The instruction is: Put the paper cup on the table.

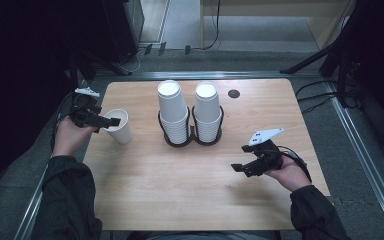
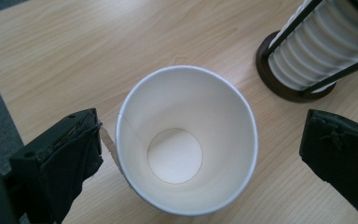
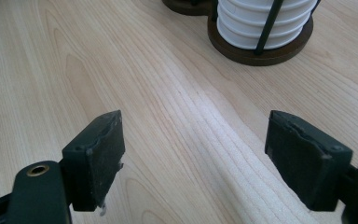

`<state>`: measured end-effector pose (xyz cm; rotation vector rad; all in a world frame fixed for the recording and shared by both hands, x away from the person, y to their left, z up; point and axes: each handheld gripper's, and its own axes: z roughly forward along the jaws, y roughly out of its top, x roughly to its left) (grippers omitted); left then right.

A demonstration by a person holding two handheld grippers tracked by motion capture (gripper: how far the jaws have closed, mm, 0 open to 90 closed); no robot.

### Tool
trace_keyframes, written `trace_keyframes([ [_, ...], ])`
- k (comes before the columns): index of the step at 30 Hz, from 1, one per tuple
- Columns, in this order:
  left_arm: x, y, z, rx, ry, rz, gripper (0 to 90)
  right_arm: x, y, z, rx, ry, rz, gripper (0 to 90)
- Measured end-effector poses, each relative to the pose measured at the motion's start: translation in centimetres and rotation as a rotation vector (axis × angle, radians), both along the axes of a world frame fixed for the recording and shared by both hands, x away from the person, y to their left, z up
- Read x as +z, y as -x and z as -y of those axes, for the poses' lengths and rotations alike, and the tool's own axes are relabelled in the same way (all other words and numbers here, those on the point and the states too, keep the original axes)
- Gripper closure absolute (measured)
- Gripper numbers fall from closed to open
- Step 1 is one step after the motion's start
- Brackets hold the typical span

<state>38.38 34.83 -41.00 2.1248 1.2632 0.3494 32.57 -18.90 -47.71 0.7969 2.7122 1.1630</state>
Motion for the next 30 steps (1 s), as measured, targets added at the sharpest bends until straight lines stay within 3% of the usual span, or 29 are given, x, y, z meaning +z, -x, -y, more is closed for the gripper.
trace_keyframes([
  [4,1.5,0.9,0.3,0.019,0.018,0.035,0.0,0.1,-0.2,-0.2,0.007,0.0,-0.004,20.2],
  [12,2.6,2.4,1.3,0.007,0.04,0.081,6.1,0.1,-0.7,-0.8,0.029,-0.001,0.005,20.2],
  [16,2.4,2.9,2.3,-0.024,0.015,0.064,6.6,0.2,-1.0,-1.1,0.04,0.002,0.004,20.2],
  [20,1.7,3.1,3.2,-0.036,0.041,0.066,11.5,0.3,-1.3,-1.5,0.052,0.006,0.005,20.2],
  [30,-0.1,3.3,5.6,-0.084,0.006,0.036,11.9,0.4,-1.6,-1.7,0.055,0.007,0.007,20.2],
])
